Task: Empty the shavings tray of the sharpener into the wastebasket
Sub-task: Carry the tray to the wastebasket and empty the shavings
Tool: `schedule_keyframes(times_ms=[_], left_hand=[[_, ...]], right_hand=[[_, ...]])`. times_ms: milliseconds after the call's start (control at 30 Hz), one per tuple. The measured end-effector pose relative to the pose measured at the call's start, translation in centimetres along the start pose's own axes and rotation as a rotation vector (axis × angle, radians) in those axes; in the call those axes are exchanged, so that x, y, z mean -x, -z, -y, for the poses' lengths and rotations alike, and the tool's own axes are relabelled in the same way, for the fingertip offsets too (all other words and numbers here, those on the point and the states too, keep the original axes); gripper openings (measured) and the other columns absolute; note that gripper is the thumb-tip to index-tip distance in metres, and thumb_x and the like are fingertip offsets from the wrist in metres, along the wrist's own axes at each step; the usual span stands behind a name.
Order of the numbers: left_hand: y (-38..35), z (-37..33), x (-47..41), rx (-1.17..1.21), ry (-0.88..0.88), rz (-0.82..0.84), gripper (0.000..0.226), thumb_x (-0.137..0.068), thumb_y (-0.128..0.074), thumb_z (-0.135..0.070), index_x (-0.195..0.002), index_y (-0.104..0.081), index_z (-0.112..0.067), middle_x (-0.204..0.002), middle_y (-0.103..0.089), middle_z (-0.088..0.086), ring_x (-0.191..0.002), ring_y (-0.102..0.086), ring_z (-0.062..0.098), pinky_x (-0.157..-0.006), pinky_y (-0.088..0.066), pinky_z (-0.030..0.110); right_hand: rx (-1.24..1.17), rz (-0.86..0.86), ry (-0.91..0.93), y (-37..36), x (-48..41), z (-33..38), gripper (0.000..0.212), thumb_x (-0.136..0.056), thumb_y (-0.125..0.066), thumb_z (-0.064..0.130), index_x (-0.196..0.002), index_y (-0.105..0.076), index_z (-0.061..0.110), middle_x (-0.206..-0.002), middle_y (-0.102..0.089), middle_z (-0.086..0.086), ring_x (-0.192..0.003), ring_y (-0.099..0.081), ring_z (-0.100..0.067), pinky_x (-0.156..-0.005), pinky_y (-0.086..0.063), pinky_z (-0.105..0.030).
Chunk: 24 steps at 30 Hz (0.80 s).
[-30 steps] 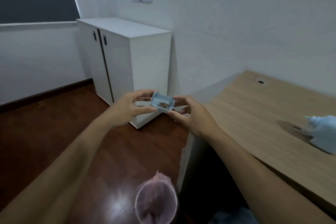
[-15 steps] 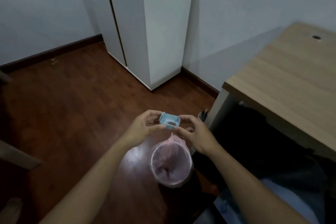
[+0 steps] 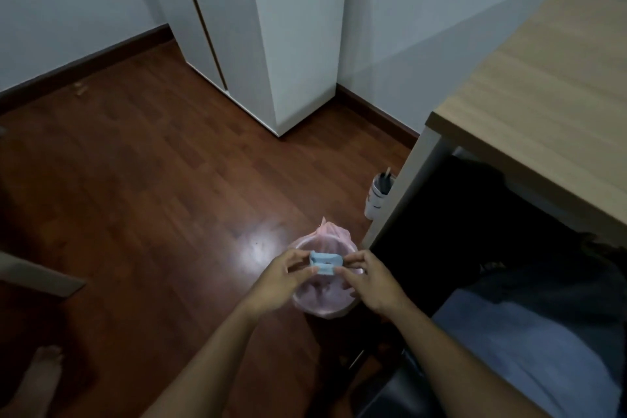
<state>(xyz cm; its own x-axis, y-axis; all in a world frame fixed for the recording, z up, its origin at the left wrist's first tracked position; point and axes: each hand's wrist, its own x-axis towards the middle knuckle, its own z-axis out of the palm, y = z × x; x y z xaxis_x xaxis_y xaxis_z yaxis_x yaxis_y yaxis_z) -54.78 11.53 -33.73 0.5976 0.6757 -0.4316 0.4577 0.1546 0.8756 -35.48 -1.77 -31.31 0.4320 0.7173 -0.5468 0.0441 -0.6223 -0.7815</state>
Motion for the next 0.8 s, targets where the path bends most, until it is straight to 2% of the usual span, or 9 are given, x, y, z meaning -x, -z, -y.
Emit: schedule_keyframes(times_ms=[100, 167, 233, 300, 367, 433, 533, 633, 800], left_hand=[[-0.6, 0.4, -0.3, 0.071, 0.108, -0.021, 0.027, -0.102, -0.082, -0.018, -0.128, -0.077, -0.013, -0.117, -0.084, 0.001, -0.101, -0.077, 0.013, -0.080, -0.059, 0.018], [-1.0, 0.2, -0.3, 0.121, 0.221, -0.022, 0.035, -0.103, -0.080, -0.031, -0.131, -0.076, -0.010, -0.123, -0.084, 0.009, -0.100, -0.078, 0.019, -0.079, -0.059, 0.028], [-1.5, -0.1, -0.6, 0.126, 0.319, -0.018, 0.036, -0.104, -0.077, -0.040, -0.120, -0.077, -0.009, -0.117, -0.086, 0.011, -0.096, -0.078, 0.021, -0.074, -0.057, 0.029], [-1.8, -0.4, -0.9, 0.135, 0.391, -0.022, 0.038, -0.103, -0.076, -0.050, -0.106, -0.080, -0.011, -0.103, -0.086, 0.010, -0.089, -0.075, 0.021, -0.068, -0.054, 0.026], [-2.1, -0.6, -1.1, 0.113, 0.463, -0.008, 0.049, -0.099, -0.074, -0.061, -0.107, -0.082, -0.014, -0.100, -0.090, 0.004, -0.084, -0.078, 0.020, -0.072, -0.054, 0.029], [-2.3, -1.0, -1.1, 0.090, 0.526, 0.018, 0.053, -0.099, -0.070, -0.066, -0.116, -0.082, -0.018, -0.100, -0.091, 0.001, -0.083, -0.080, 0.018, -0.076, -0.053, 0.030], [-2.4, -1.9, -1.0, 0.088, 0.572, 0.024, 0.054, -0.100, -0.067, -0.068, -0.117, -0.081, -0.019, -0.096, -0.091, 0.000, -0.082, -0.078, 0.017, -0.079, -0.049, 0.032], [-2.4, -2.4, -1.0, 0.101, 0.601, 0.011, 0.050, -0.100, -0.066, -0.068, -0.107, -0.081, -0.020, -0.094, -0.091, 0.001, -0.086, -0.078, 0.018, -0.080, -0.047, 0.034], [-2.3, -2.8, -1.1, 0.059, 0.632, 0.020, 0.058, -0.099, -0.062, -0.072, -0.114, -0.083, -0.021, -0.093, -0.091, -0.002, -0.093, -0.078, 0.020, -0.078, -0.044, 0.035]], right_hand=[[-0.041, 0.007, -0.039, -0.4, 0.1, -0.2, 0.033, -0.104, -0.077, 0.036, -0.126, -0.066, 0.014, -0.116, -0.079, -0.004, -0.095, -0.085, -0.034, -0.066, -0.062, -0.028], [-0.051, 0.023, -0.059, -0.6, 0.0, -0.3, 0.035, -0.111, -0.068, 0.032, -0.135, -0.066, 0.007, -0.115, -0.079, -0.009, -0.086, -0.084, -0.028, -0.065, -0.062, -0.028], [-0.028, 0.040, -0.072, -0.7, 0.0, -0.4, 0.030, -0.115, -0.059, 0.031, -0.135, -0.068, 0.010, -0.109, -0.077, -0.003, -0.088, -0.083, -0.024, -0.078, -0.068, -0.036], [0.000, 0.060, -0.086, -0.6, -0.2, -0.5, 0.026, -0.117, -0.052, 0.033, -0.132, -0.069, 0.020, -0.119, -0.076, -0.001, -0.102, -0.082, -0.029, -0.091, -0.070, -0.049], [-0.013, 0.079, -0.111, -0.5, 0.1, -0.3, 0.030, -0.119, -0.046, 0.031, -0.138, -0.068, 0.023, -0.135, -0.069, -0.005, -0.097, -0.076, -0.019, -0.074, -0.070, -0.036], [-0.032, 0.094, -0.156, -0.4, 0.4, -0.4, 0.040, -0.120, -0.042, 0.028, -0.152, -0.063, 0.017, -0.141, -0.062, -0.007, -0.091, -0.067, -0.009, -0.056, -0.061, -0.022], [-0.052, 0.105, -0.166, -0.2, 0.4, -0.8, 0.045, -0.121, -0.040, 0.032, -0.160, -0.058, 0.016, -0.145, -0.060, -0.006, -0.093, -0.064, -0.007, -0.062, -0.061, -0.026], [-0.082, 0.107, -0.156, -0.2, 0.2, -0.9, 0.046, -0.121, -0.040, 0.033, -0.160, -0.058, 0.015, -0.143, -0.062, -0.005, -0.090, -0.065, -0.010, -0.069, -0.061, -0.031], [-0.079, 0.132, -0.118, 0.0, 0.3, -1.3, 0.045, -0.121, -0.040, 0.033, -0.159, -0.058, 0.016, -0.144, -0.062, -0.007, -0.090, -0.066, -0.007, -0.060, -0.059, -0.023]])
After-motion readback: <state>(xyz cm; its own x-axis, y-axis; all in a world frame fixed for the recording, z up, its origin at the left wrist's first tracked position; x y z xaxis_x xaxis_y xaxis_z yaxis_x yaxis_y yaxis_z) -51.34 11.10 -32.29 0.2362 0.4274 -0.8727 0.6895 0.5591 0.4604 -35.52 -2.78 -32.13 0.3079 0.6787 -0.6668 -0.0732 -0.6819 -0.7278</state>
